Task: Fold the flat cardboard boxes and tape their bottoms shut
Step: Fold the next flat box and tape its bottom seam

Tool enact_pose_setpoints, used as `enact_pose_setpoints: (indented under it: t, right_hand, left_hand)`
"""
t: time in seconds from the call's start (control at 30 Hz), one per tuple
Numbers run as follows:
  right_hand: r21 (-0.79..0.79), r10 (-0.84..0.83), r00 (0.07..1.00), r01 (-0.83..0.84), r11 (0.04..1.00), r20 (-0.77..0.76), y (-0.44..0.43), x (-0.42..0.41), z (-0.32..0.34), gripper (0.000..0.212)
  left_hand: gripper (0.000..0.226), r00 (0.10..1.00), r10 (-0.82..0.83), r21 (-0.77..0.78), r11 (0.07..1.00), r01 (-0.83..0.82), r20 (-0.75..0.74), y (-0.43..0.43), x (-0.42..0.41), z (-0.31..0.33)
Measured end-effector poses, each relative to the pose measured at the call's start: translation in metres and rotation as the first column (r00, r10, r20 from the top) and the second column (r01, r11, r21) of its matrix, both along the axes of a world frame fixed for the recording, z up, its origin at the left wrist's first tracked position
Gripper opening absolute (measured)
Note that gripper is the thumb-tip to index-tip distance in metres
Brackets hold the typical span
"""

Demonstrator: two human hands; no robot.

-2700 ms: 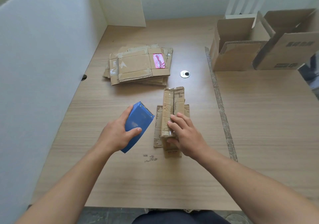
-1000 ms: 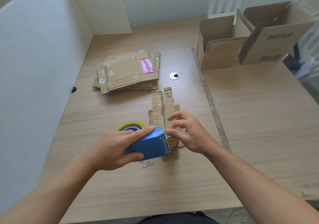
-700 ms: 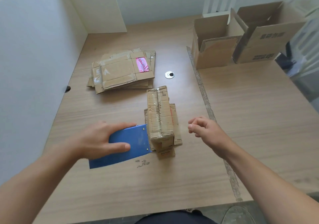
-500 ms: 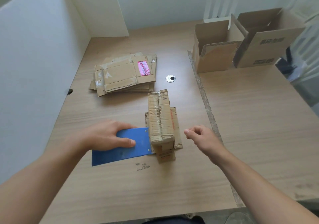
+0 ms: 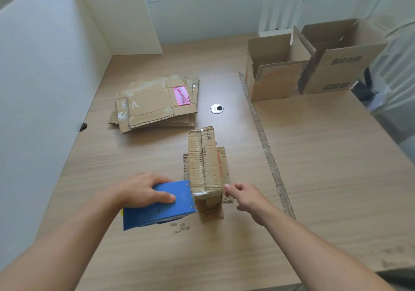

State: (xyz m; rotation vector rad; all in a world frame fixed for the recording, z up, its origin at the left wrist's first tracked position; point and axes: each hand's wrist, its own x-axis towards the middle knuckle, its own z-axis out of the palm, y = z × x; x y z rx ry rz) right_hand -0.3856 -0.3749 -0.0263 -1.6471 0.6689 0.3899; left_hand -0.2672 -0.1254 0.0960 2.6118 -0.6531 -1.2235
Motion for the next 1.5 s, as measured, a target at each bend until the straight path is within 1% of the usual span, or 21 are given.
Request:
enact_pose_setpoints:
  t: [0.13,0.2,0.27,0.33,0.4,0.43,0.5,0.57,0.63,0.7,0.77,0.87,0.93,1.07,1.13,1.2,1.27,1.3,1.37,1.4,1.5]
  right_hand:
    - [0.135,-0.030,0.997,0.039,0.990,-0.070,0.006,0.004,-0.004,0.033]
    - [0.122,-0.040,0.997,0.048,0.991,-0.071,0.005,0.005,-0.004,0.030]
    - [0.032,-0.068,0.996,0.070,0.997,-0.056,0.005,0.005,-0.003,0.032]
    - [-0.129,-0.064,0.998,0.065,0.990,0.012,0.006,0.002,-0.002,0.031]
    - [-0.340,0.071,0.992,-0.031,0.940,0.104,0.006,-0.001,-0.001,0.027]
    - [-0.384,0.126,0.984,-0.068,0.921,0.128,0.008,-0.003,-0.001,0.028]
    - [-0.304,0.119,0.977,-0.060,0.951,0.179,0.009,-0.007,0.000,0.025]
    - [-0.150,0.032,0.974,0.002,0.989,0.226,0.010,-0.011,0.004,0.022]
    - [-0.069,-0.032,0.967,0.050,0.996,0.252,0.013,-0.014,0.009,0.018]
    - [-0.081,-0.009,0.961,0.032,0.996,0.275,0.013,-0.015,0.012,0.018]
    - [-0.182,0.087,0.953,-0.035,0.983,0.290,0.012,-0.013,0.014,0.022]
    - [-0.402,0.260,0.919,-0.127,0.907,0.295,0.009,-0.004,0.012,0.028]
    - [-0.526,0.382,0.865,-0.169,0.833,0.327,0.005,0.001,0.009,0.028]
    - [-0.744,0.574,0.751,-0.172,0.646,0.326,0.000,0.003,0.007,0.028]
    - [-0.787,0.572,0.745,-0.102,0.608,0.345,-0.001,0.006,0.011,0.026]
    - [-0.808,0.594,0.719,-0.077,0.584,0.361,-0.002,0.010,0.014,0.043]
    - [-0.851,0.700,0.627,-0.109,0.514,0.342,-0.004,0.016,0.016,0.066]
    - [-0.872,0.760,0.568,-0.143,0.469,0.315,-0.005,0.019,0.018,0.069]
    - [-0.887,0.854,0.452,-0.241,0.394,0.257,-0.005,0.026,0.020,0.058]
    - [-0.875,0.877,0.414,-0.295,0.383,0.244,-0.007,0.030,0.020,0.051]
    - [-0.831,0.903,0.380,-0.422,0.362,0.200,-0.020,0.040,0.022,0.047]
  left_hand:
    - [0.017,1.000,0.003,0.013,1.000,-0.003,-0.019,0.000,0.005,-0.003]
    - [0.017,1.000,0.002,0.021,1.000,-0.001,-0.020,-0.001,0.007,-0.002]
    - [0.017,1.000,-0.002,0.025,1.000,0.003,-0.021,-0.002,0.006,-0.003]
    - [0.019,1.000,-0.013,0.039,0.999,0.013,-0.013,-0.003,0.006,-0.003]
    - [0.021,1.000,-0.016,0.051,0.999,0.016,-0.003,-0.004,0.007,-0.004]
    - [0.022,1.000,-0.019,0.052,0.998,0.019,-0.004,-0.004,0.008,-0.005]
    - [0.024,1.000,-0.025,0.048,0.999,0.025,-0.013,-0.005,0.009,-0.005]
    - [0.023,1.000,-0.024,0.054,0.998,0.025,-0.018,-0.005,0.009,-0.004]
    - [0.023,1.000,-0.020,0.063,0.998,0.021,-0.017,-0.004,0.011,-0.004]
    - [0.028,1.000,-0.024,0.059,0.998,0.025,-0.019,-0.004,0.014,-0.005]
    - [0.031,0.999,-0.034,0.059,0.998,0.035,-0.027,-0.004,0.015,-0.006]
    - [0.029,0.998,-0.041,0.054,0.998,0.044,-0.038,-0.004,0.017,-0.006]
    - [0.027,0.998,-0.043,0.047,0.998,0.045,-0.043,-0.005,0.018,-0.007]
    - [0.025,0.998,-0.032,0.027,0.999,0.034,-0.054,-0.004,0.017,-0.009]
    - [0.022,0.999,-0.022,0.009,1.000,0.022,-0.050,-0.003,0.016,-0.010]
    - [0.022,0.999,-0.022,-0.002,1.000,0.022,-0.041,-0.002,0.016,-0.011]
    - [0.024,0.999,-0.022,-0.003,1.000,0.022,-0.033,-0.002,0.016,-0.014]
    - [0.027,0.999,-0.025,-0.002,1.000,0.025,-0.027,-0.001,0.016,-0.015]
    - [0.030,0.999,-0.030,-0.010,1.000,0.030,-0.013,0.001,0.016,-0.018]
    - [0.028,1.000,-0.023,-0.024,0.999,0.022,-0.013,0.002,0.016,-0.019]
    - [0.027,1.000,-0.005,-0.081,0.997,0.003,-0.025,0.006,0.011,-0.021]
